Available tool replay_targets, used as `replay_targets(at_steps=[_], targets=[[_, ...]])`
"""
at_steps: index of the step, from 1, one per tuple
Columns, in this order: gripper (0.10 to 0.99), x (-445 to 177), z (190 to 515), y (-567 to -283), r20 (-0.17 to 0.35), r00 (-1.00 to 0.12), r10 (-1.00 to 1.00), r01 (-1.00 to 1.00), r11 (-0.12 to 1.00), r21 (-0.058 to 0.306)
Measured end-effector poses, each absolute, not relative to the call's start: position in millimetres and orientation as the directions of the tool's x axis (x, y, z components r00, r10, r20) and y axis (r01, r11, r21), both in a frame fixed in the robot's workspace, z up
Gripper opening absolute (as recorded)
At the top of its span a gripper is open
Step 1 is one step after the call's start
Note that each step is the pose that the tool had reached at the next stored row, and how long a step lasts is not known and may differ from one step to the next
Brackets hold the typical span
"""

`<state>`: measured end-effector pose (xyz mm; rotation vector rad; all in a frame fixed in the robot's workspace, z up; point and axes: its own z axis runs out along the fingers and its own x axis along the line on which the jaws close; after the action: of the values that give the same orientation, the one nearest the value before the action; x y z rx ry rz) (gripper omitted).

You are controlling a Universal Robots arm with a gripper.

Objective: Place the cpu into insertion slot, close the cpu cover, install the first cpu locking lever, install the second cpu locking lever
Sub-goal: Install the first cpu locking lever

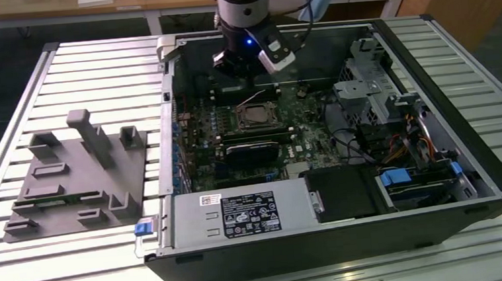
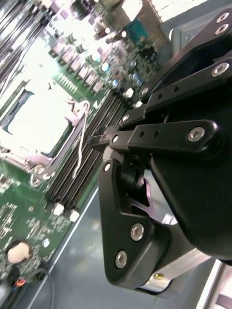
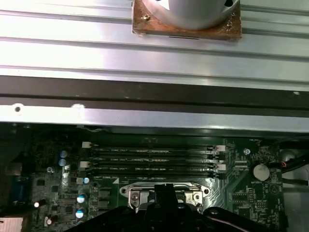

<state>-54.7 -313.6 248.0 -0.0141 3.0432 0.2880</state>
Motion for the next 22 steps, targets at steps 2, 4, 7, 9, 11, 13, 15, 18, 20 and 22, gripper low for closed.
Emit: replay_targets(at_steps=[2, 4, 7, 9, 11, 13, 15, 18, 20, 22], targets=[[0.106, -52.0, 246.9, -313.6, -0.087, -0.996, -0.001, -0.017, 0.982, 0.187], [0.106, -51.3, 245.2, -313.6, -0.090, -0.996, -0.001, -0.018, 0.982, 0.187], [0.106, -51.1, 240.1, -313.6, -0.093, -0.996, -0.001, -0.019, 0.982, 0.187], [0.106, -51.1, 236.8, -313.6, -0.095, -0.995, -0.001, -0.019, 0.982, 0.187], [0.106, -51.1, 233.9, -313.6, -0.098, -0.995, -0.001, -0.019, 0.982, 0.187], [0.106, -51.1, 231.0, -313.6, -0.101, -0.995, -0.001, -0.020, 0.982, 0.187], [0.106, -51.1, 228.8, -313.6, -0.106, -0.994, -0.001, -0.021, 0.982, 0.186], [0.106, -51.1, 228.5, -313.7, -0.107, -0.994, -0.001, -0.021, 0.982, 0.186], [0.106, -51.1, 228.3, -313.6, -0.107, -0.994, -0.001, -0.021, 0.982, 0.186], [0.106, -51.2, 227.2, -313.6, -0.109, -0.994, -0.001, -0.022, 0.982, 0.187]])
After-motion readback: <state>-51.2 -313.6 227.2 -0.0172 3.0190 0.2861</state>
